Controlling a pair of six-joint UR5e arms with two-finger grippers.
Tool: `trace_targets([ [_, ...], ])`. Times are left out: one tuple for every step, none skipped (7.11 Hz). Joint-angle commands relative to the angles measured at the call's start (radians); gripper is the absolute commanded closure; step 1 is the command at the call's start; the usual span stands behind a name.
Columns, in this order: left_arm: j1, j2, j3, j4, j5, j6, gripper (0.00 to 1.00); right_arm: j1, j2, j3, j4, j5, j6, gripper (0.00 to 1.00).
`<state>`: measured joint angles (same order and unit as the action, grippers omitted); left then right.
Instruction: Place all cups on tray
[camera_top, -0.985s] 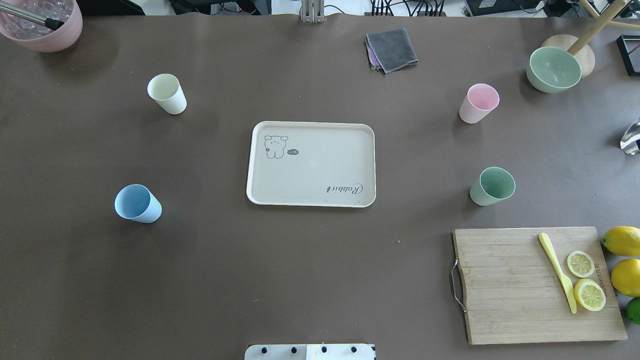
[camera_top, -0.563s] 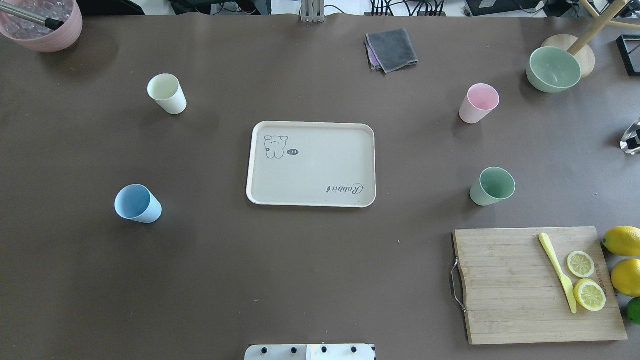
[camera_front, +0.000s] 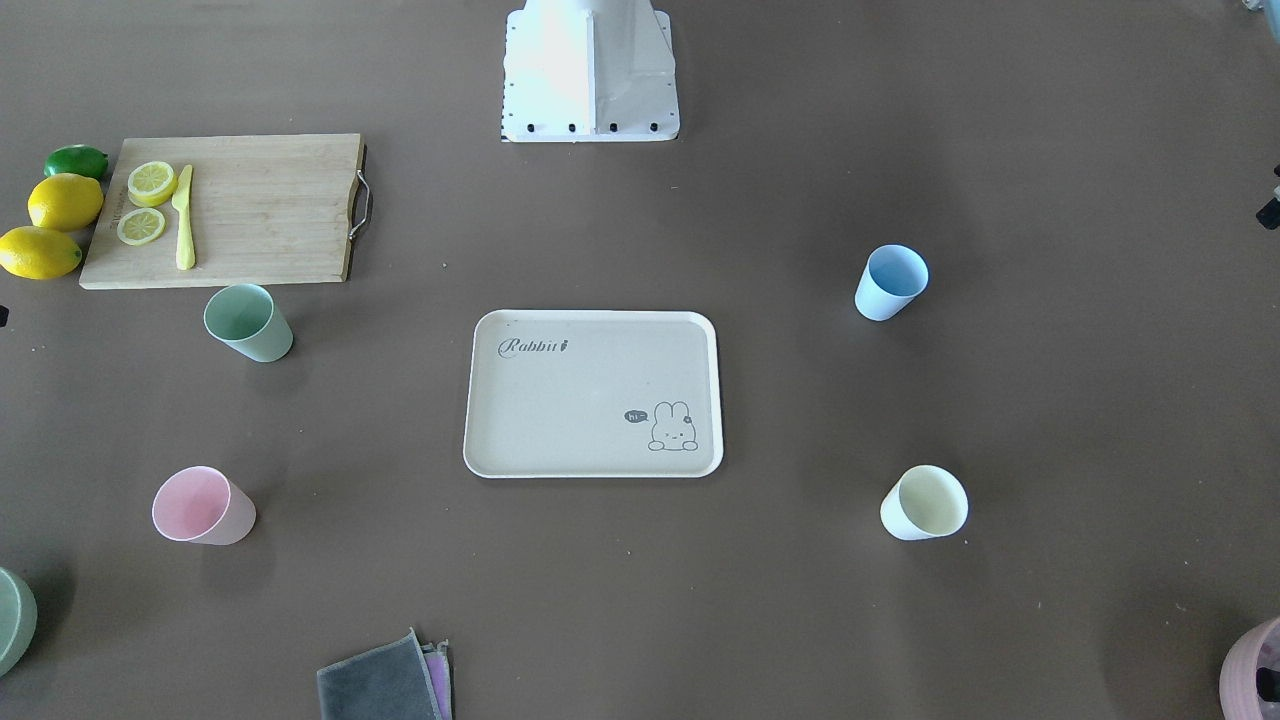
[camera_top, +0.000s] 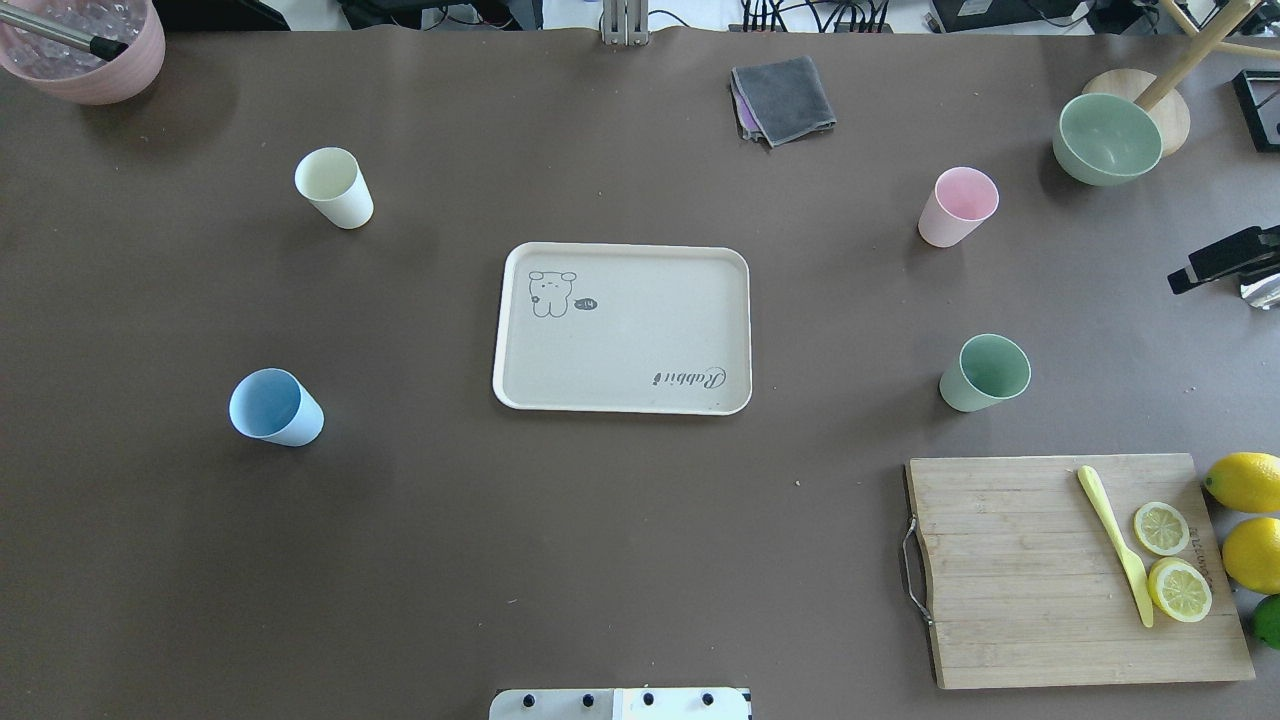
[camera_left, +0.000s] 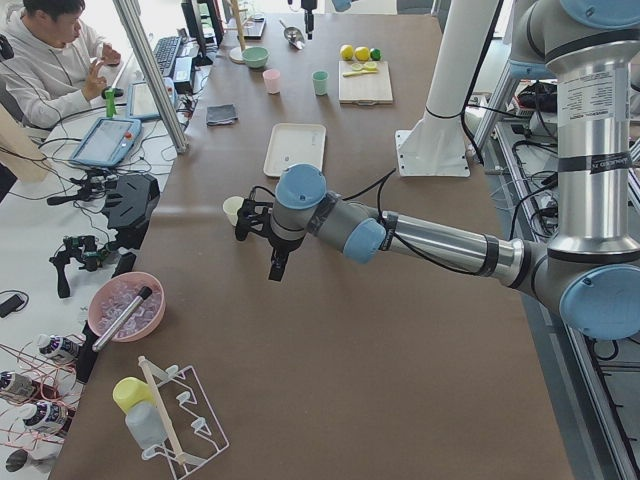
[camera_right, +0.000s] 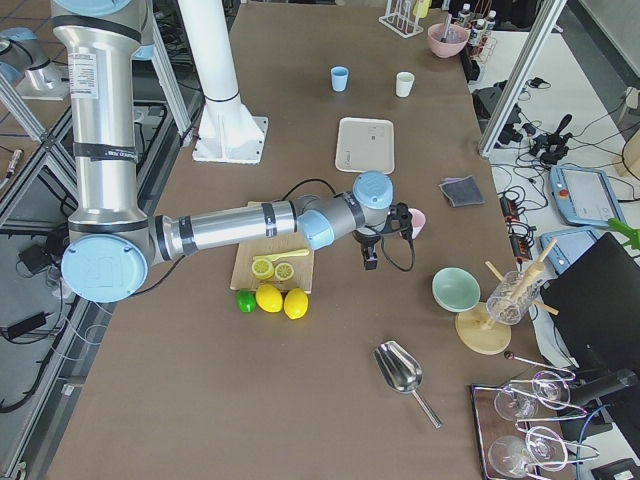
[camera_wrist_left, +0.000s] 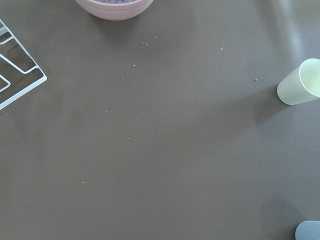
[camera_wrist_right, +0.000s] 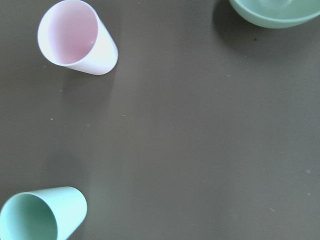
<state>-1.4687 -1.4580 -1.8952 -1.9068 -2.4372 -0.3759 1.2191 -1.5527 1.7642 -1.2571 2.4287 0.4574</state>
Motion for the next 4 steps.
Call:
trace_targets([
  [0.022, 0.002, 0.018, -0.017, 0.000, -0.008, 0.02, -0.138, 0.101, 0.017, -0.001, -0.014, 0.274, 0.00],
  [0.022, 0.001, 0.031, -0.021, 0.006, -0.005, 0.02, -0.204, 0.135, 0.018, 0.001, -0.072, 0.376, 0.00],
  [0.025, -0.010, 0.042, -0.038, 0.015, -0.012, 0.02, -0.249, 0.138, 0.021, 0.001, -0.113, 0.380, 0.02],
  [0.025, -0.016, 0.050, -0.040, 0.026, -0.008, 0.02, -0.257, 0.134, 0.017, -0.001, -0.114, 0.379, 0.08],
])
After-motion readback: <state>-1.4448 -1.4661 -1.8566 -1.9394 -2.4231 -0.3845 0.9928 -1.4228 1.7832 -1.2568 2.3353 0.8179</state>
